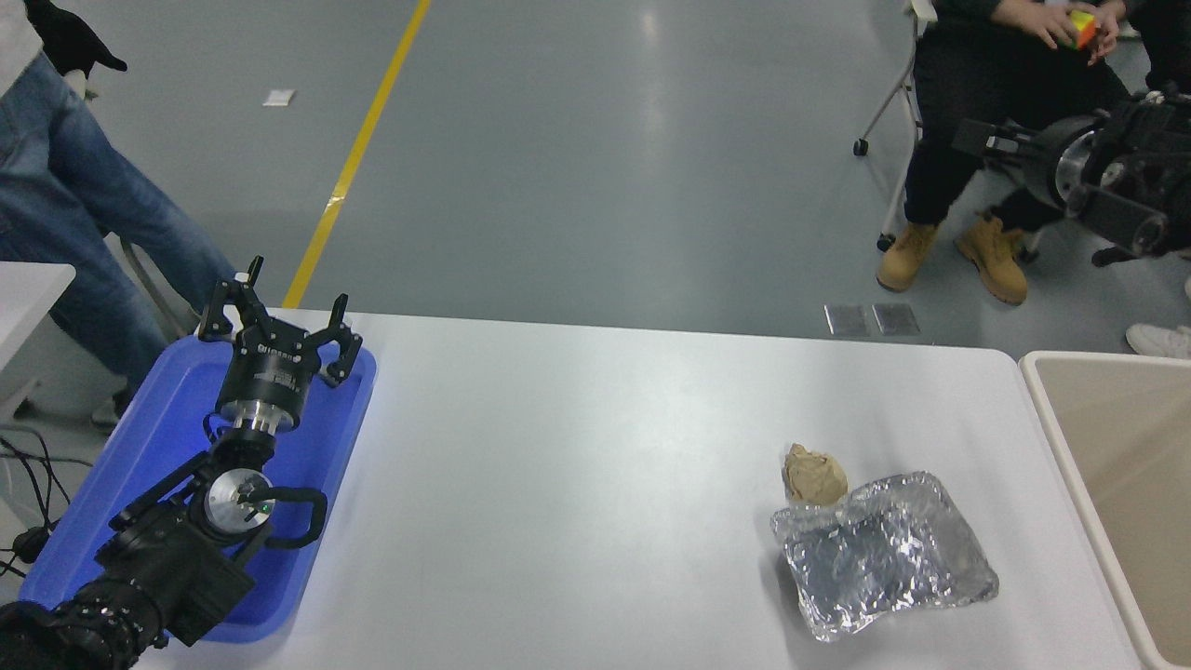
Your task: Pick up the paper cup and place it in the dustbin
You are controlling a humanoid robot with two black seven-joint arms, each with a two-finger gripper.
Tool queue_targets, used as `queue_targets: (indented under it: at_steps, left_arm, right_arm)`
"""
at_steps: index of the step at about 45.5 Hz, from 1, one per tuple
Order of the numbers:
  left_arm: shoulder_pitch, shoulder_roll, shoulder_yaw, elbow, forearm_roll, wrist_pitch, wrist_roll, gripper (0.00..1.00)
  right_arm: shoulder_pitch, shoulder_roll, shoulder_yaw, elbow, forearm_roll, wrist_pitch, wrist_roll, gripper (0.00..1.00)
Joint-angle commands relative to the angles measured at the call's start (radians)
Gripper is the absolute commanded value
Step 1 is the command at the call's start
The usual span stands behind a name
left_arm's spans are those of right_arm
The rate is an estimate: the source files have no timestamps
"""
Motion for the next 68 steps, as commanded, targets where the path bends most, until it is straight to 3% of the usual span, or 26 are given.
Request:
queue_targets:
  at_steps: [1, 9, 25, 45, 68]
  left_arm:
    - [0.0, 0.0, 0.0, 0.0, 0.0, 0.0, 0.0, 1.0]
    - [0.0, 0.0, 0.0, 0.0, 0.0, 0.001, 0.0, 1.0]
    - [0.0, 0.0, 0.0, 0.0, 0.0, 0.001, 0.0, 1.0]
    - [0.001, 0.0, 0.0, 0.0, -0.001, 0.001, 0.0, 1.0]
    - [0.001, 0.0, 0.0, 0.0, 0.0, 0.001, 0.0, 1.0]
  right_arm:
    - [0.207, 0.081, -0.057, 0.122, -0.005, 0.23, 0.0, 1.0]
    - [0.319, 0.096, -0.055, 0.182, -0.007, 0.451, 0.0, 1.0]
    - [0.445, 0.121, -0.055, 0.294, -0.015, 0.698, 0.0, 1.0]
    - [0.531, 0.115, -0.046, 0.558, -0.01, 0.7, 0.0, 1.0]
    - [0.48, 0.075, -0.109, 0.553, 0.002, 0.7, -0.003, 1.0]
